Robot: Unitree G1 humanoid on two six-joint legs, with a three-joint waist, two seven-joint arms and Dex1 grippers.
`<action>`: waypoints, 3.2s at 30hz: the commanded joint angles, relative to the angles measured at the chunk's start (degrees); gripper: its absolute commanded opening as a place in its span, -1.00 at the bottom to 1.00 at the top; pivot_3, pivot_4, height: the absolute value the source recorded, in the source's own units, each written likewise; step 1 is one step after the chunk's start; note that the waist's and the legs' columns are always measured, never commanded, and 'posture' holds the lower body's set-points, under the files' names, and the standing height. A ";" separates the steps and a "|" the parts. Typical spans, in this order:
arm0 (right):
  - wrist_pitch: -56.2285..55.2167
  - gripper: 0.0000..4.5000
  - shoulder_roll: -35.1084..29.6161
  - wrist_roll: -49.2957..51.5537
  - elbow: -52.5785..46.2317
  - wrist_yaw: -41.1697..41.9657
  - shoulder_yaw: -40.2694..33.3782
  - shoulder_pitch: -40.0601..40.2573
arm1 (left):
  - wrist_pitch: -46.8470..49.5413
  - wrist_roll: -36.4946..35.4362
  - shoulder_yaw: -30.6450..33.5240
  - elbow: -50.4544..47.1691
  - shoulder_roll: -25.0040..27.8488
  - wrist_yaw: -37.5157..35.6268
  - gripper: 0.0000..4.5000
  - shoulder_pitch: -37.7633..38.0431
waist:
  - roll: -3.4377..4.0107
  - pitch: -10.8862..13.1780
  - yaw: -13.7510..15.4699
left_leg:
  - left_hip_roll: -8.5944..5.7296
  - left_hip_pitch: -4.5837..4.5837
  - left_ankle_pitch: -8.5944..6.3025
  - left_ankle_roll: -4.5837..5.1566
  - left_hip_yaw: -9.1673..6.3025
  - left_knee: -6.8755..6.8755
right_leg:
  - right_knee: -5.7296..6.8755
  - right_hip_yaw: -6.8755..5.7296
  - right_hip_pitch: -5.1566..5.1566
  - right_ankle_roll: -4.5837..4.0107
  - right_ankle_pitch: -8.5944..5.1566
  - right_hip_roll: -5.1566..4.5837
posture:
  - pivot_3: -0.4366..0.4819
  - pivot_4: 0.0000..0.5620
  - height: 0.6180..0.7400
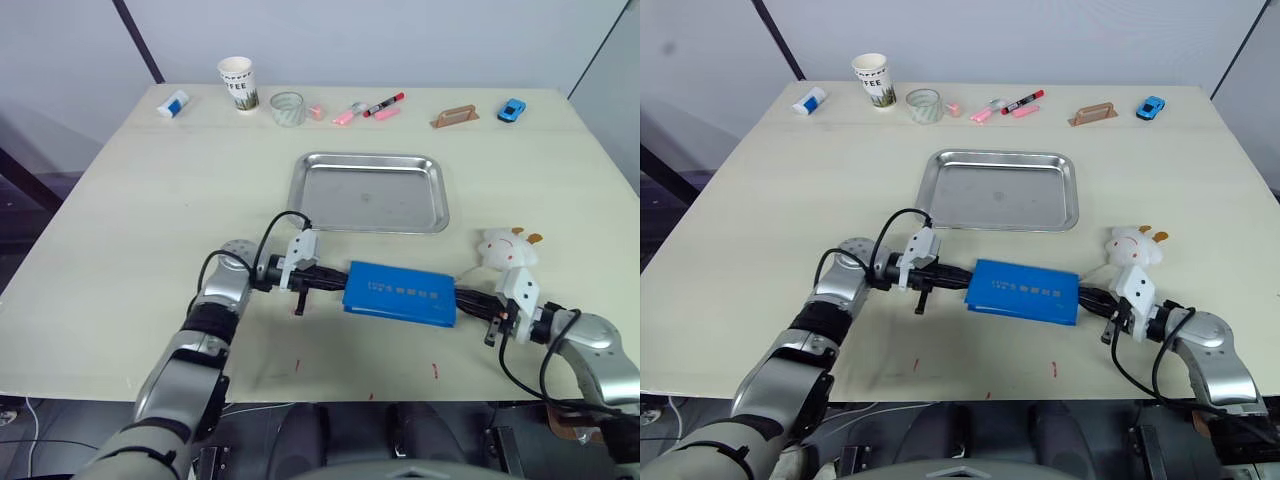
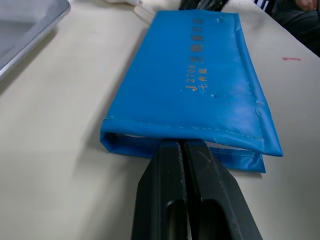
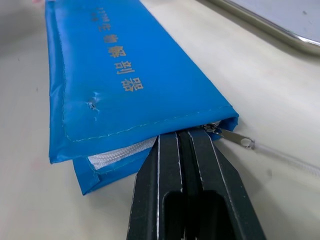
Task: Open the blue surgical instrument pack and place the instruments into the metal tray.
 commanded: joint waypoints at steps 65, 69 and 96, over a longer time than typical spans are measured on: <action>-46.16 0.89 -4.10 -13.21 8.78 5.14 6.44 -7.72 | 4.10 -22.43 3.22 -33.44 25.81 -5.43 0.99 16.75 | 0.04 0.09 0.52 | 0.01 0.01 0.00 0.00 0.08 0.01 | 0.00 0.01 -0.03 -0.02 -0.01 -0.05 | -0.05 -0.47 0.64; -51.00 0.27 -4.83 -14.38 11.56 5.29 8.76 -9.59 | 4.28 -22.33 3.59 -33.55 25.08 -5.43 1.00 16.70 | 0.04 0.09 0.52 | 0.01 0.01 0.00 0.00 0.11 0.01 | 0.00 0.03 -0.04 -0.01 -0.01 -0.06 | -0.05 -0.47 0.64; -0.57 -0.97 -12.91 22.21 -5.29 10.26 6.67 -3.52 | 8.56 -24.75 6.35 -35.42 23.28 -5.42 1.00 17.36 | 0.05 0.10 0.59 | 0.02 0.00 0.00 0.00 0.07 0.03 | 0.01 0.01 -0.03 -0.02 -0.01 -0.06 | -0.05 -0.47 0.64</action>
